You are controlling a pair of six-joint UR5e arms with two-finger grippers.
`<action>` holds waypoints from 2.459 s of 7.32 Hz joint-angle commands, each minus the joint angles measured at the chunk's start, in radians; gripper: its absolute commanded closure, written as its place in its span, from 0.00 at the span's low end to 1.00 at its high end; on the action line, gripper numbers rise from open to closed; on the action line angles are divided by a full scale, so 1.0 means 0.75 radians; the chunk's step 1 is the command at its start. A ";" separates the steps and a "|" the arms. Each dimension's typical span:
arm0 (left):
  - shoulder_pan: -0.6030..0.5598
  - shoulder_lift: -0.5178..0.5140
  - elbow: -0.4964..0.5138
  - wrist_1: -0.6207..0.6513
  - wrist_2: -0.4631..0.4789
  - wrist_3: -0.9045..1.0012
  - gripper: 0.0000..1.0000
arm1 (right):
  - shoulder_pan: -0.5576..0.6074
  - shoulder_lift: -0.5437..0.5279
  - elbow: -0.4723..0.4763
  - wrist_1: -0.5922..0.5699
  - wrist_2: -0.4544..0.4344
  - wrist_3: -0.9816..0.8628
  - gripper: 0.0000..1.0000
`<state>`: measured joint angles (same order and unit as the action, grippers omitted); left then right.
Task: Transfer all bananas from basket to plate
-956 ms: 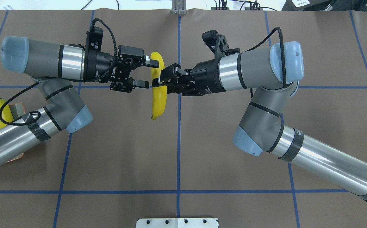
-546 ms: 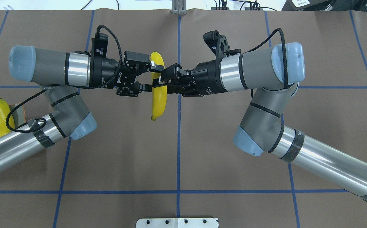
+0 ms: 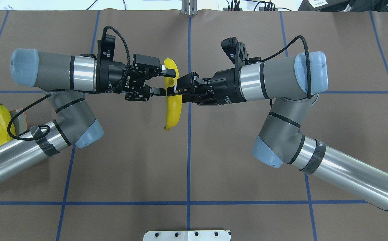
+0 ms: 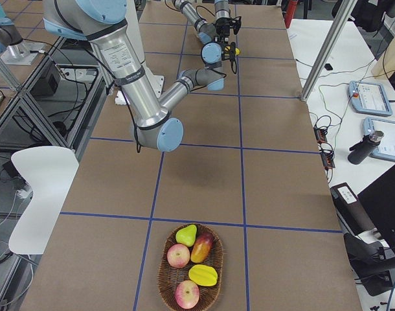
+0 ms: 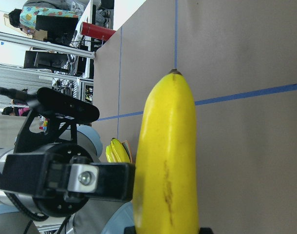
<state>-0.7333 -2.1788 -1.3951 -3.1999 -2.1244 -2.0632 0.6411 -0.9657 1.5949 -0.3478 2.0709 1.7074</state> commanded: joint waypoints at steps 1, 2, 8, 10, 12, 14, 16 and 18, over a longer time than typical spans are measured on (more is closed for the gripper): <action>0.000 -0.001 -0.001 0.000 0.002 0.000 0.18 | -0.002 0.005 0.005 0.004 0.000 0.014 1.00; 0.000 -0.001 -0.001 0.000 0.002 0.000 0.18 | -0.002 0.007 0.005 0.004 0.000 0.014 1.00; 0.004 0.005 -0.011 -0.002 0.002 -0.016 1.00 | -0.004 0.003 0.023 0.024 -0.029 0.016 0.00; 0.000 0.056 -0.005 0.002 0.000 -0.002 1.00 | 0.010 -0.119 0.149 0.026 -0.029 0.022 0.00; -0.069 0.180 -0.007 0.075 -0.016 0.016 1.00 | 0.035 -0.244 0.181 0.028 -0.073 0.016 0.00; -0.171 0.213 -0.036 0.326 -0.135 0.279 1.00 | 0.047 -0.316 0.181 0.024 -0.135 0.002 0.00; -0.188 0.305 -0.205 0.698 -0.196 0.502 1.00 | 0.086 -0.403 0.168 -0.002 -0.176 -0.142 0.00; -0.184 0.393 -0.566 1.399 -0.205 0.806 1.00 | 0.180 -0.477 0.150 -0.023 -0.168 -0.251 0.00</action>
<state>-0.8711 -1.9144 -1.6566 -2.4780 -2.2731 -1.5961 0.7341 -1.2940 1.7148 -0.3547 1.9428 1.5613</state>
